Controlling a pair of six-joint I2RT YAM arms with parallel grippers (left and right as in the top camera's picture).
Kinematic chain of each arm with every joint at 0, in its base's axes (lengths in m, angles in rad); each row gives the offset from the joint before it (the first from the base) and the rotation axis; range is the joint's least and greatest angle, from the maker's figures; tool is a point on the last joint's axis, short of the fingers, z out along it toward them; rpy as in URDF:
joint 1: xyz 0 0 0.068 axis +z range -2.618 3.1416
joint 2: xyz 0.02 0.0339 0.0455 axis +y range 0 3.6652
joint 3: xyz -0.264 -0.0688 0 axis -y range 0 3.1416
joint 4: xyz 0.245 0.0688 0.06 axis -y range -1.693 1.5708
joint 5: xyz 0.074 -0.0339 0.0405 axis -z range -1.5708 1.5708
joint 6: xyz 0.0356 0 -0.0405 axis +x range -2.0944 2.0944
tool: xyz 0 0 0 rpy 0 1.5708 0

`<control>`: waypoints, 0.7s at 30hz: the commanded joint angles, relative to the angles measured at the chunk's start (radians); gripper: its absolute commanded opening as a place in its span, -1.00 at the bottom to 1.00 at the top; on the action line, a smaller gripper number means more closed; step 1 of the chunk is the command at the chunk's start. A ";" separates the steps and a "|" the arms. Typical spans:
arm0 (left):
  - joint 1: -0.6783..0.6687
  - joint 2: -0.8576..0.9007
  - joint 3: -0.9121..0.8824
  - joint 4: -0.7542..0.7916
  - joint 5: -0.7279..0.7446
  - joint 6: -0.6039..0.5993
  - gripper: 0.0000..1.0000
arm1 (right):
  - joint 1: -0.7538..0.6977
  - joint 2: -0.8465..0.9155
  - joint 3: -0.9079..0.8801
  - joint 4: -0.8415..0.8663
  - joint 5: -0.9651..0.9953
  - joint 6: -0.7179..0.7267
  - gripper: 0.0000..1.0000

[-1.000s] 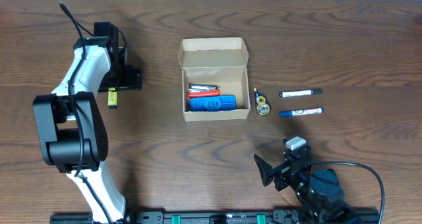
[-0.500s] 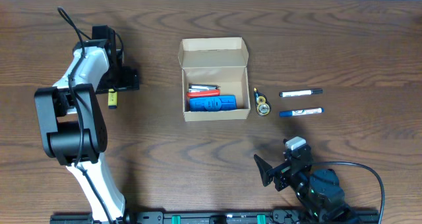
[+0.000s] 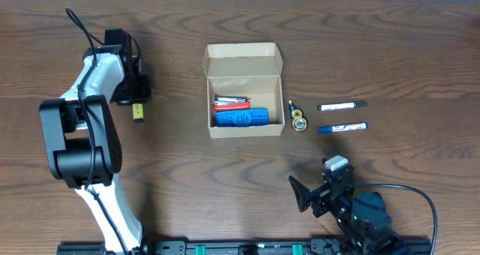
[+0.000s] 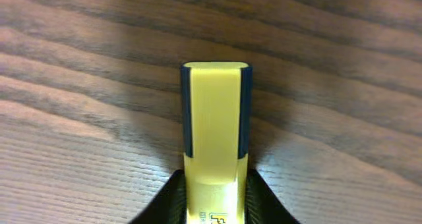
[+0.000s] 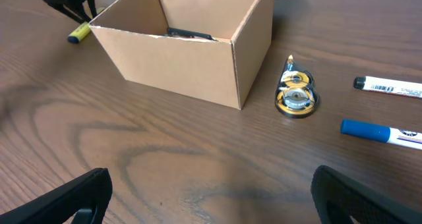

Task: Pack container
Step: 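Move the left gripper to the yellow highlighter and grasp it, then place the yellow highlighter upright in the box with the left gripper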

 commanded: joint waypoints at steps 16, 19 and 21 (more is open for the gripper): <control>-0.138 -0.268 0.134 -0.098 0.131 -0.213 -0.89 | 0.011 -0.006 -0.003 -0.001 0.006 -0.015 0.99; -0.230 -0.357 0.147 -0.080 0.131 -0.286 -0.89 | 0.011 -0.006 -0.003 -0.001 0.006 -0.015 0.99; -0.299 -0.399 0.148 -0.053 0.131 -0.332 -0.89 | 0.011 -0.006 -0.003 -0.001 0.006 -0.015 0.99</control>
